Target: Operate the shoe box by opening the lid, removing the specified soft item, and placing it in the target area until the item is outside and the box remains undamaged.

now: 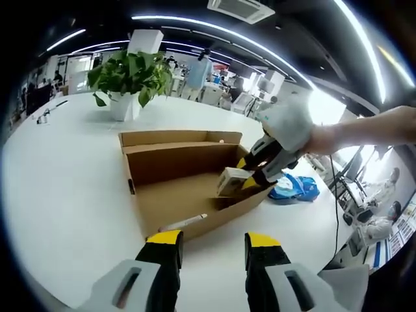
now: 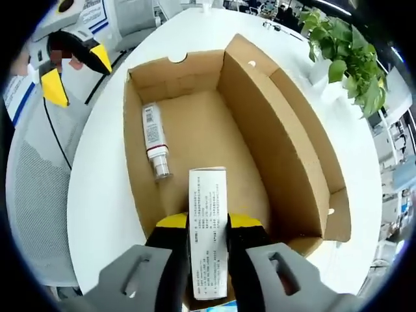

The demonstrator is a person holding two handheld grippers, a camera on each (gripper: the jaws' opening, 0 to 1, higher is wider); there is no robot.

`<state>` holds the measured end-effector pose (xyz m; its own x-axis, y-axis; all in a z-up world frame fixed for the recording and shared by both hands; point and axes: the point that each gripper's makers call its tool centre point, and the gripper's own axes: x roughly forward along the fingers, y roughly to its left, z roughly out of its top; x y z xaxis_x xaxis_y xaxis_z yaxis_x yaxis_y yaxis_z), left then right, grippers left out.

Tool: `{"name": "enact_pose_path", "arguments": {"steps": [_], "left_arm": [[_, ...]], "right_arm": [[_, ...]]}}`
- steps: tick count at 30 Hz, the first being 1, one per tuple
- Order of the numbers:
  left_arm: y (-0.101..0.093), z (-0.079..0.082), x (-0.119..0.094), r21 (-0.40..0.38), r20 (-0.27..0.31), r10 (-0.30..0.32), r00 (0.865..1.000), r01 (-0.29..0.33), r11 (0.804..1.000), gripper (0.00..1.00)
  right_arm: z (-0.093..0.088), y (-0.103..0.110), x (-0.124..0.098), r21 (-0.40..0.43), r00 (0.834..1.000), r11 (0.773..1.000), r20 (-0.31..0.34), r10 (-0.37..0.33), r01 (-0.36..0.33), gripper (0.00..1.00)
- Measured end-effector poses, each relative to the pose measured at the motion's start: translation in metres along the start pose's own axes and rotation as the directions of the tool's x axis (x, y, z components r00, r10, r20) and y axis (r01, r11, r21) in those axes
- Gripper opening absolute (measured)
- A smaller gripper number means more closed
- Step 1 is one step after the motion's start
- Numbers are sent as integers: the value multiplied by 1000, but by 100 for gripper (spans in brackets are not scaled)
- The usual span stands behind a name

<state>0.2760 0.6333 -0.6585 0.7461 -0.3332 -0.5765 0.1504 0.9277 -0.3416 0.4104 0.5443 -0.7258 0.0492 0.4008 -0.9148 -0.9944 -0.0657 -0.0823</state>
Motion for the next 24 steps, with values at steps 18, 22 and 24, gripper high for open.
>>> {"name": "enact_pose_path", "arguments": {"steps": [18, 22, 24], "left_arm": [[-20, 10, -16, 27, 45, -23, 999, 22, 999, 38], [-20, 11, -21, 28, 54, -20, 998, 19, 999, 38], [-21, 10, -23, 30, 56, -19, 998, 18, 999, 38]], "right_arm": [[28, -14, -65, -57, 993, 992, 40, -110, 112, 18], [30, -10, -71, -66, 993, 991, 39, -115, 117, 18], [30, -8, -73, -69, 993, 991, 37, -116, 118, 18]]}}
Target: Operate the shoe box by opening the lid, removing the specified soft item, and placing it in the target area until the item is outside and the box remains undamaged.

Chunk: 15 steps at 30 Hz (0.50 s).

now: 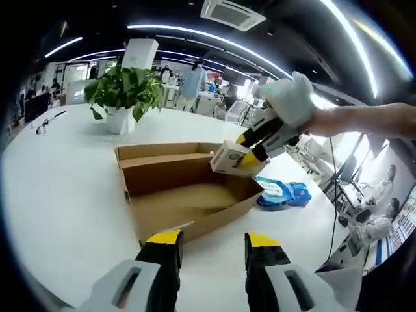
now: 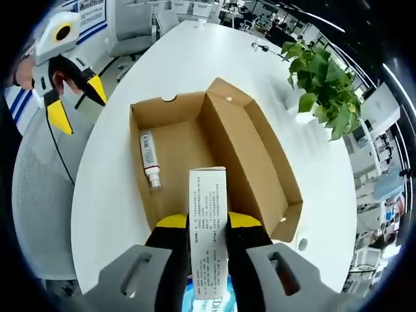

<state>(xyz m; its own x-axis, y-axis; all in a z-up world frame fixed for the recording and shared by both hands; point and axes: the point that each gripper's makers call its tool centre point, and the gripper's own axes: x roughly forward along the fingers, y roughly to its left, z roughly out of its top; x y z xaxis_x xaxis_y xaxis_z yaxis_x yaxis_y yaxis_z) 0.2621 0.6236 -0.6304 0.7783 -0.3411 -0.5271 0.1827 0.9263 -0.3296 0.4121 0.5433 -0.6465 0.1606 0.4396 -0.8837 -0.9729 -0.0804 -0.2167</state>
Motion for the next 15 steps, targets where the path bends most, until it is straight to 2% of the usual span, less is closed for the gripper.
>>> {"name": "enact_pose_path", "arguments": {"steps": [10, 15], "left_arm": [[-4, 1, -3, 14, 0, 2, 1000, -2, 1000, 38], [-11, 4, 2, 22, 0, -9, 1000, 9, 1000, 38]], "right_arm": [[-11, -6, -14, 3, 1000, 1000, -13, -22, 22, 18], [-27, -11, -24, 14, 999, 999, -23, -40, 40, 18]]}}
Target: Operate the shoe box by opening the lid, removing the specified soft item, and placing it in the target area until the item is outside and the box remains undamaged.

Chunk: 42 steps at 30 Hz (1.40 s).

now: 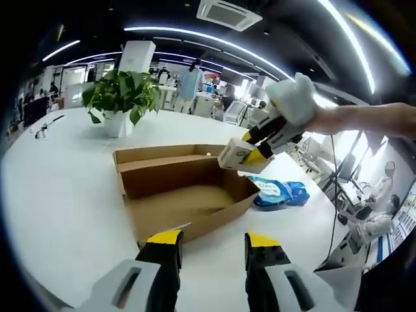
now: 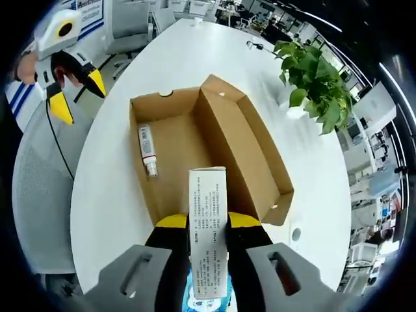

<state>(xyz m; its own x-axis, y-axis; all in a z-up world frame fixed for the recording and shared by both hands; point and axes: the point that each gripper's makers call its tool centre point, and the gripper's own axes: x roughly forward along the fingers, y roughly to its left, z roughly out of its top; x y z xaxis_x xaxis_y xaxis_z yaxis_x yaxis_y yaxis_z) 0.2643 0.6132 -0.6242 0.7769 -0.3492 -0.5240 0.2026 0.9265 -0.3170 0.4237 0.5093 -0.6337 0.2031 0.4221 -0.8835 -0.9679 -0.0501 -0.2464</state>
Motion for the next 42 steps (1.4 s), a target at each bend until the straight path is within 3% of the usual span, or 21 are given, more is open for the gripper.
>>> {"name": "enact_pose_path", "arguments": {"steps": [10, 26, 42], "left_arm": [[-19, 1, 13, 33, -22, -29, 999, 30, 999, 38], [-70, 3, 46, 89, -72, -91, 993, 97, 991, 38], [-119, 4, 77, 125, -105, -126, 986, 139, 982, 39]], "right_arm": [[-56, -9, -19, 70, 999, 997, -36, -34, 36, 18], [-185, 4, -70, 238, 991, 966, -113, -76, 102, 18], [-279, 11, -106, 317, 984, 939, -153, -88, 134, 18]]}}
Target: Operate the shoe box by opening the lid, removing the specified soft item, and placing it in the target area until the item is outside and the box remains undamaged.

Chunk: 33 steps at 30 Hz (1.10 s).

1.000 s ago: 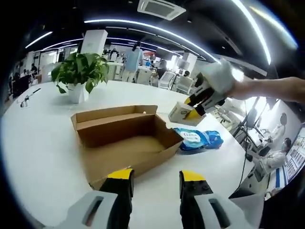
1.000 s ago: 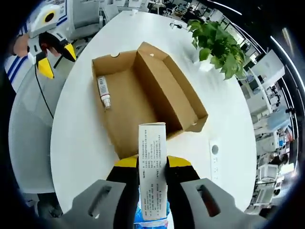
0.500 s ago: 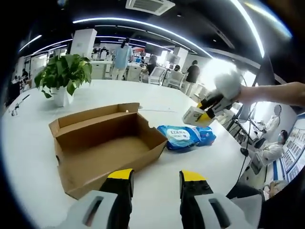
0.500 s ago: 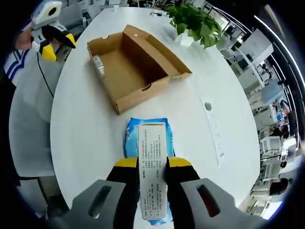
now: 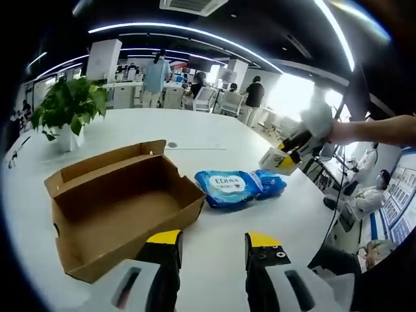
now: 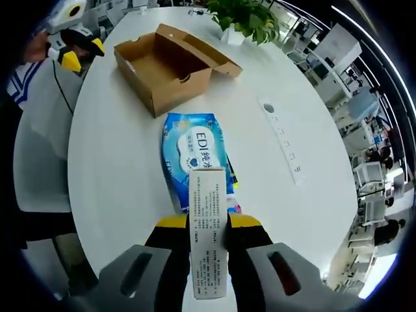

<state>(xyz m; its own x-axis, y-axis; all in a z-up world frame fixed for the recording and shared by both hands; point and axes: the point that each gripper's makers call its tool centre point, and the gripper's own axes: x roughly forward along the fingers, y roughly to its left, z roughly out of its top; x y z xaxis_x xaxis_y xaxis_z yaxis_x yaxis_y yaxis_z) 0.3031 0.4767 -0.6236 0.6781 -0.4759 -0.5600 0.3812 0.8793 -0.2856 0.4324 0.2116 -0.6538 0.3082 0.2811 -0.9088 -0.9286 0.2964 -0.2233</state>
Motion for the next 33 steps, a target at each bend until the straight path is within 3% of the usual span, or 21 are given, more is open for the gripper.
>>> {"name": "enact_pose_path", "arguments": {"steps": [4, 16, 23, 33], "left_arm": [[-11, 1, 7, 9, -8, -5, 1000, 5, 1000, 39], [-27, 5, 25, 19, -30, -15, 999, 15, 1000, 39], [-28, 5, 30, 17, -36, -10, 999, 10, 1000, 39], [-18, 0, 26, -9, -45, 22, 999, -22, 1000, 39]], "right_arm": [[-14, -4, -3, 16, 1000, 1000, 0, 1, -1, 18], [-28, -11, 7, 25, 1000, 1000, 8, 9, -9, 18], [-35, -16, 14, 30, 1000, 999, 5, 22, -22, 18], [-36, -44, 30, 13, 1000, 1000, -6, 22, -22, 18]]}}
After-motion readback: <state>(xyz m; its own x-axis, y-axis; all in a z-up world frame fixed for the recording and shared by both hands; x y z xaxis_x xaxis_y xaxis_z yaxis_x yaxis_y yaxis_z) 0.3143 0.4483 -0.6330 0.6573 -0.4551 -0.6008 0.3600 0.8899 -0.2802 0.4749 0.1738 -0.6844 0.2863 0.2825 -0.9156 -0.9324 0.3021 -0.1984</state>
